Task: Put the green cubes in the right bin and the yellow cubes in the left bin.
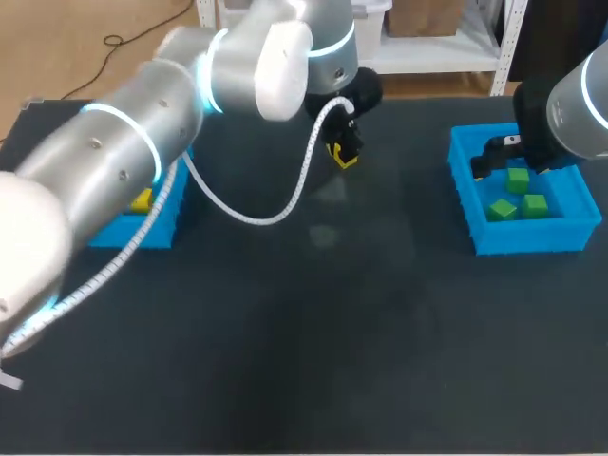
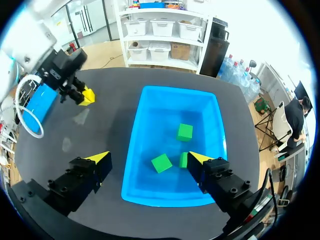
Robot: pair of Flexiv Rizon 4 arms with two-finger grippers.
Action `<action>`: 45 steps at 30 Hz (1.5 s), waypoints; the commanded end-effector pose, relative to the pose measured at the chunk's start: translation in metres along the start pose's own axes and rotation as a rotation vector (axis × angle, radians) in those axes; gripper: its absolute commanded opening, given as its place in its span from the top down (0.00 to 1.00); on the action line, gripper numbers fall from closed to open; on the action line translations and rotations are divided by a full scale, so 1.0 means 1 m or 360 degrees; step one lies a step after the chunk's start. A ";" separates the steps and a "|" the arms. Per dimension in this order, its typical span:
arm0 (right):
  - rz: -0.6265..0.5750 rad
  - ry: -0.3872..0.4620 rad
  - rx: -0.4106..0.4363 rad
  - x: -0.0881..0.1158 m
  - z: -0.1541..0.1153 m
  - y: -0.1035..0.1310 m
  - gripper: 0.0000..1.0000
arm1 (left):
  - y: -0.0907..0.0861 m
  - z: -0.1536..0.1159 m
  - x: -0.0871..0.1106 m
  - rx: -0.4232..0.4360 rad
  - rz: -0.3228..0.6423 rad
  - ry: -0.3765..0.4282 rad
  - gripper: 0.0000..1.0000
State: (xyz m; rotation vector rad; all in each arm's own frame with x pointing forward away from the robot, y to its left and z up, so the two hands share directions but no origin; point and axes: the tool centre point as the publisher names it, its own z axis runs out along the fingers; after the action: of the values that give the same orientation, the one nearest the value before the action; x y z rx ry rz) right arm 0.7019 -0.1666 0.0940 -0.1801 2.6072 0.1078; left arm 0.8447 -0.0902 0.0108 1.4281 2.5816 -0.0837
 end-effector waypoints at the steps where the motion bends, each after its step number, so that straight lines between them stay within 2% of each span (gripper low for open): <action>1: 0.0002 -0.0014 0.0005 0.002 0.000 0.000 0.00 | -0.017 -0.072 0.062 -0.0099 -0.0168 -0.0142 1.00; 5: 0.0002 -0.0014 0.0005 0.002 0.000 0.000 0.00 | 0.000 -0.120 0.093 -0.0152 -0.0342 -0.0256 1.00; 10: 0.0002 -0.0014 0.0005 0.002 0.000 0.000 0.00 | 0.031 -0.156 0.154 -0.0278 -0.0558 -0.0276 1.00; 15: 0.0002 -0.0014 0.0005 0.002 0.000 0.000 0.00 | 0.063 -0.167 0.227 -0.0384 -0.0846 -0.0236 1.00; 20: 0.0002 -0.0014 0.0005 0.002 0.000 0.000 0.00 | 0.075 -0.165 0.280 -0.0417 -0.1040 -0.0192 1.00; 23: 0.0002 -0.0014 0.0005 0.002 0.000 0.000 0.00 | 0.074 -0.156 0.296 -0.0404 -0.1090 -0.0155 1.00; 27: 0.0002 -0.0014 0.0005 0.002 0.000 0.000 0.00 | 0.074 -0.137 0.308 -0.0374 -0.1146 -0.0110 1.00; 32: 0.0002 -0.0014 0.0005 0.002 0.000 0.000 0.00 | 0.077 -0.127 0.311 -0.0378 -0.1188 -0.0092 1.00; 38: 0.0002 -0.0014 0.0005 0.002 0.000 0.000 0.00 | 0.085 -0.130 0.314 -0.0458 -0.1250 -0.0086 1.00; 39: 0.0002 -0.0014 0.0005 0.002 0.000 0.000 0.00 | 0.086 -0.132 0.315 -0.0487 -0.1255 -0.0089 0.46; 40: 0.0002 -0.0014 0.0005 0.002 0.000 0.000 0.00 | 0.087 -0.133 0.315 -0.0501 -0.1263 -0.0106 0.00; 45: 0.0002 -0.0014 0.0005 0.002 0.000 0.000 0.00 | 0.088 -0.140 0.315 -0.0489 -0.1364 -0.0128 0.00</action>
State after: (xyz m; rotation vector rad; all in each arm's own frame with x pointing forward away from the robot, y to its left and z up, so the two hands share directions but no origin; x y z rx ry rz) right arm 0.7019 -0.1666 0.0940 -0.1801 2.6072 0.1078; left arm 0.7459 0.2346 0.0887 0.1624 3.0961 0.2021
